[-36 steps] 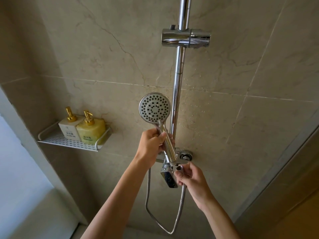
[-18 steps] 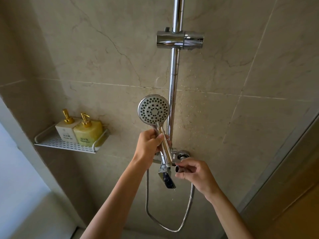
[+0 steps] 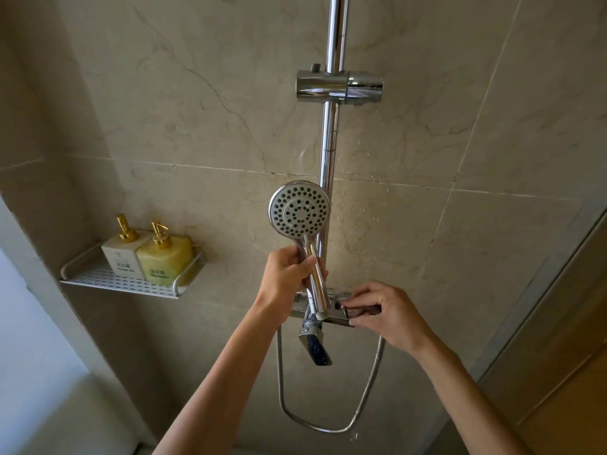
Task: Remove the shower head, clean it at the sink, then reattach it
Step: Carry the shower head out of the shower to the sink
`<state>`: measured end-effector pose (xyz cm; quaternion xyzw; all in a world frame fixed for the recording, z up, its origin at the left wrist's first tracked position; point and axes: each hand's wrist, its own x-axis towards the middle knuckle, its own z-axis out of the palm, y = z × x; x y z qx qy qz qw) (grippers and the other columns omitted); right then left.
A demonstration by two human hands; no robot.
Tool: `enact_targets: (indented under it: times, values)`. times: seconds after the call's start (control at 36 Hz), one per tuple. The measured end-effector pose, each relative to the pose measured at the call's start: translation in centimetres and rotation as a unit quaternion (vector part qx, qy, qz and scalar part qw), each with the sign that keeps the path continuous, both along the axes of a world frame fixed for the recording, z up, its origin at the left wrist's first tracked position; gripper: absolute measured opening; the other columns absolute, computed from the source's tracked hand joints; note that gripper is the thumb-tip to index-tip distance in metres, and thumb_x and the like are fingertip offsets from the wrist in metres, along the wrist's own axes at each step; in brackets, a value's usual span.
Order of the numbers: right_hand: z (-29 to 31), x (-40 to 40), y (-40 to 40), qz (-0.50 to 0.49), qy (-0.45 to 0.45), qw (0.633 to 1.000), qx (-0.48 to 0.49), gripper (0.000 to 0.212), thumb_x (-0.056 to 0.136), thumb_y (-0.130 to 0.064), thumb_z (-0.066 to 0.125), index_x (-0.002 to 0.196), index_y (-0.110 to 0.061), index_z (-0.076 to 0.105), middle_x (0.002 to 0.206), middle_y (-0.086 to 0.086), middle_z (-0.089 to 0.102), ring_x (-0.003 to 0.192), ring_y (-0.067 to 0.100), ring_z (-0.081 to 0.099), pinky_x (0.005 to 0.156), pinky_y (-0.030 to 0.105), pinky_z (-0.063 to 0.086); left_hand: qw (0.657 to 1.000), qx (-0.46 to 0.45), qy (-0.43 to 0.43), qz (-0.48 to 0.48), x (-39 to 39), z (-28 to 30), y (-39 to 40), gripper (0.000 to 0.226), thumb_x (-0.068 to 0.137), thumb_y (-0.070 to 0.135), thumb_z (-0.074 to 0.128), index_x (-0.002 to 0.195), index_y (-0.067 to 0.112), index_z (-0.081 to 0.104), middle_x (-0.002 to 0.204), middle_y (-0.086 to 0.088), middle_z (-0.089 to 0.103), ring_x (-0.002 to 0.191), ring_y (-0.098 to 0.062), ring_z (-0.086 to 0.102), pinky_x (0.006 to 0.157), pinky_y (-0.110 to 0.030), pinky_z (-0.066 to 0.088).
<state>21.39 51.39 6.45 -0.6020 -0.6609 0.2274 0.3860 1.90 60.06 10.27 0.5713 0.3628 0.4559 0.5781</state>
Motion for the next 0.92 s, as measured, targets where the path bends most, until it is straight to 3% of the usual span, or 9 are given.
enact_targets:
  times: [0.11, 0.22, 0.39, 0.5, 0.56, 0.61, 0.69, 0.83, 0.92]
  values:
    - [0.8, 0.4, 0.0, 0.001, -0.016, 1.0, 0.002, 0.038, 0.076, 0.001, 0.082, 0.108, -0.017, 0.077, 0.099, -0.012, 0.066, 0.088, -0.003, 0.065, 0.078, 0.011, 0.049, 1.0, 0.008, -0.002, -0.01, 0.1, 0.6, 0.2, 0.011, 0.095, -0.003, 0.053, 0.099, -0.008, 0.061, 0.09, -0.02, 0.072, 0.078, -0.026, 0.075, 0.074, -0.042, 0.061]
    - [1.5, 1.0, -0.1, 0.007, -0.035, 0.999, 0.004, 0.041, 0.079, 0.005, 0.077, 0.111, -0.02, 0.075, 0.103, -0.01, 0.065, 0.095, 0.0, 0.065, 0.089, 0.02, 0.054, 1.0, 0.015, -0.007, -0.017, 0.1, 1.2, 0.4, 0.01, 0.095, -0.003, 0.053, 0.098, -0.008, 0.062, 0.085, -0.014, 0.072, 0.072, -0.02, 0.074, 0.065, -0.029, 0.058]
    - [3.5, 2.4, 0.3, -0.02, -0.058, 0.997, 0.042, 0.043, 0.085, 0.001, 0.071, 0.12, -0.025, 0.07, 0.106, -0.011, 0.065, 0.101, 0.002, 0.063, 0.095, 0.024, 0.053, 0.999, 0.015, -0.023, -0.027, 0.4, 1.5, 0.7, 0.009, 0.094, -0.004, 0.054, 0.093, -0.003, 0.062, 0.075, -0.004, 0.073, 0.074, -0.022, 0.074, 0.07, -0.035, 0.06]
    - [5.3, 3.1, 0.5, -0.03, 0.018, 0.997, 0.062, 0.046, 0.084, -0.002, 0.074, 0.121, -0.028, 0.068, 0.109, -0.009, 0.07, 0.102, 0.005, 0.068, 0.097, 0.024, 0.053, 0.999, 0.019, -0.031, -0.028, 0.6, 1.8, 0.7, 0.01, 0.095, -0.005, 0.053, 0.097, -0.006, 0.062, 0.082, -0.011, 0.073, 0.081, -0.032, 0.075, 0.076, -0.042, 0.062]
    - [6.1, 3.3, 0.6, -0.029, 0.071, 0.995, 0.066, 0.047, 0.08, -0.01, 0.077, 0.119, -0.034, 0.066, 0.111, -0.009, 0.073, 0.1, 0.005, 0.071, 0.095, 0.023, 0.054, 0.999, 0.02, -0.033, -0.028, 0.8, 2.0, 0.7, 0.011, 0.095, -0.004, 0.053, 0.099, -0.006, 0.062, 0.088, -0.017, 0.072, 0.084, -0.034, 0.074, 0.078, -0.044, 0.062]
    - [6.7, 3.5, 0.8, -0.036, 0.12, 0.989, 0.073, 0.047, 0.078, -0.018, 0.076, 0.122, -0.029, 0.064, 0.103, -0.003, 0.077, 0.094, 0.011, 0.075, 0.09, 0.024, 0.057, 0.999, 0.019, -0.036, -0.03, 0.9, 2.1, 0.8, 0.011, 0.095, -0.004, 0.053, 0.101, -0.006, 0.062, 0.091, -0.018, 0.072, 0.085, -0.034, 0.074, 0.079, -0.044, 0.061]
    - [7.7, 3.8, 1.3, -0.039, 0.186, 0.977, 0.095, 0.043, 0.085, -0.007, 0.072, 0.127, -0.011, 0.063, 0.092, 0.006, 0.079, 0.087, 0.021, 0.076, 0.081, 0.024, 0.058, 0.999, 0.025, -0.037, -0.03, 1.1, 2.1, 0.9, 0.012, 0.094, -0.004, 0.053, 0.101, -0.007, 0.063, 0.091, -0.019, 0.072, 0.084, -0.034, 0.075, 0.078, -0.043, 0.062]
    - [10.2, 4.0, 1.9, -0.023, 0.26, 0.956, 0.132, 0.034, 0.084, -0.001, 0.07, 0.116, -0.014, 0.067, 0.096, 0.014, 0.077, 0.09, 0.03, 0.076, 0.083, 0.032, 0.061, 0.998, 0.034, -0.034, -0.03, 1.1, 2.4, 1.0, 0.012, 0.093, -0.004, 0.054, 0.1, -0.004, 0.064, 0.089, -0.017, 0.074, 0.083, -0.033, 0.075, 0.08, -0.046, 0.061]
    - [11.9, 4.0, 2.5, -0.025, 0.293, 0.943, 0.157, 0.035, 0.075, -0.008, 0.073, 0.109, -0.012, 0.07, 0.094, 0.009, 0.077, 0.088, 0.033, 0.075, 0.083, 0.036, 0.061, 0.998, 0.033, -0.035, -0.029, 1.1, 2.5, 1.1, 0.012, 0.093, -0.005, 0.055, 0.1, -0.004, 0.064, 0.087, -0.015, 0.074, 0.083, -0.034, 0.074, 0.081, -0.05, 0.061]
